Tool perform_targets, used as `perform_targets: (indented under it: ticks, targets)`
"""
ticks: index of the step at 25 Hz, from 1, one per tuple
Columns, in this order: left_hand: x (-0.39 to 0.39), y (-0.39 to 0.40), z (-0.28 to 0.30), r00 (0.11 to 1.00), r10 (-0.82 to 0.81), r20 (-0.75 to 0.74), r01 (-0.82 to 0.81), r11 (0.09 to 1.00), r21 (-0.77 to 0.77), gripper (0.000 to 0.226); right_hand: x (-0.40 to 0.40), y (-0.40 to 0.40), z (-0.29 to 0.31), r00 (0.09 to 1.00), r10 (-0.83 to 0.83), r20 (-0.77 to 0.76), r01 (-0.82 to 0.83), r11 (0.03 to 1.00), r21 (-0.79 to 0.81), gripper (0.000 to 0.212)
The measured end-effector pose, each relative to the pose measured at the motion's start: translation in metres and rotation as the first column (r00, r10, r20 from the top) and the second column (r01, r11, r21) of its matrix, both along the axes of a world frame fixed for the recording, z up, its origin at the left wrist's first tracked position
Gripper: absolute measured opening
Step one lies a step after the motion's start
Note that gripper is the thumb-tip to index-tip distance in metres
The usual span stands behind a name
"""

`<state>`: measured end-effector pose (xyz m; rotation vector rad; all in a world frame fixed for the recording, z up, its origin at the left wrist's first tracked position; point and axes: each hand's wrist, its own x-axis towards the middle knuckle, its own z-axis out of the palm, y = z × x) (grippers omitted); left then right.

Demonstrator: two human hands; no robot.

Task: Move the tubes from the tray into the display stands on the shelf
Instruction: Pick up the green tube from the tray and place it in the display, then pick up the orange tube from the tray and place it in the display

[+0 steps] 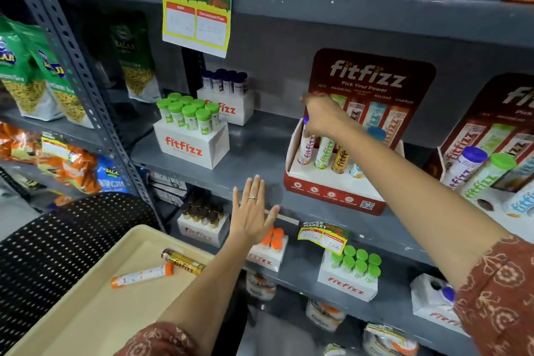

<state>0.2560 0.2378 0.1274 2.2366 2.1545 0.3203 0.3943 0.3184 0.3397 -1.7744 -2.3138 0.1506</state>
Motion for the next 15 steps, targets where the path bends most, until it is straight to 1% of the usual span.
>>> perform_targets:
  ticks: [2, 3, 5, 8, 10, 13, 15]
  targets:
    - [-0.023, -0.012, -0.004, 0.998, 0.054, 0.01, -0.055, 0.996, 0.072, 0.075, -0.021, -0.01, -0.009, 0.993, 0.108, -0.052, -0.099, 0.984, 0.149, 0.055]
    - [-0.036, -0.02, -0.008, 0.997, 0.076, 0.021, -0.077, 0.994, 0.073, 0.075, -0.034, -0.014, -0.018, 0.979, 0.192, -0.063, -0.176, 0.964, 0.201, 0.052]
    - [-0.066, -0.037, -0.02, 0.988, 0.145, 0.058, -0.146, 0.989, 0.013, 0.071, -0.062, -0.021, -0.04, 0.945, 0.318, -0.074, -0.295, 0.929, 0.223, 0.043]
    - [-0.115, -0.071, -0.053, 0.959, 0.284, 0.022, -0.279, 0.953, -0.119, 0.079, -0.109, -0.03, -0.089, 0.909, 0.407, -0.092, -0.394, 0.91, 0.132, 0.039]
    - [-0.146, -0.096, -0.074, 0.932, 0.362, 0.011, -0.355, 0.921, -0.16, 0.078, -0.141, -0.038, -0.124, 0.881, 0.459, -0.117, -0.458, 0.888, 0.041, 0.039]
    - [-0.186, -0.134, -0.103, 0.886, 0.463, 0.01, -0.443, 0.854, -0.273, 0.078, -0.188, -0.054, -0.176, 0.857, 0.488, -0.162, -0.507, 0.855, -0.105, 0.042]
    - [-0.209, -0.154, -0.125, 0.867, 0.498, 0.012, -0.465, 0.818, -0.337, 0.083, -0.213, -0.068, -0.207, 0.864, 0.475, -0.169, -0.501, 0.845, -0.186, 0.04]
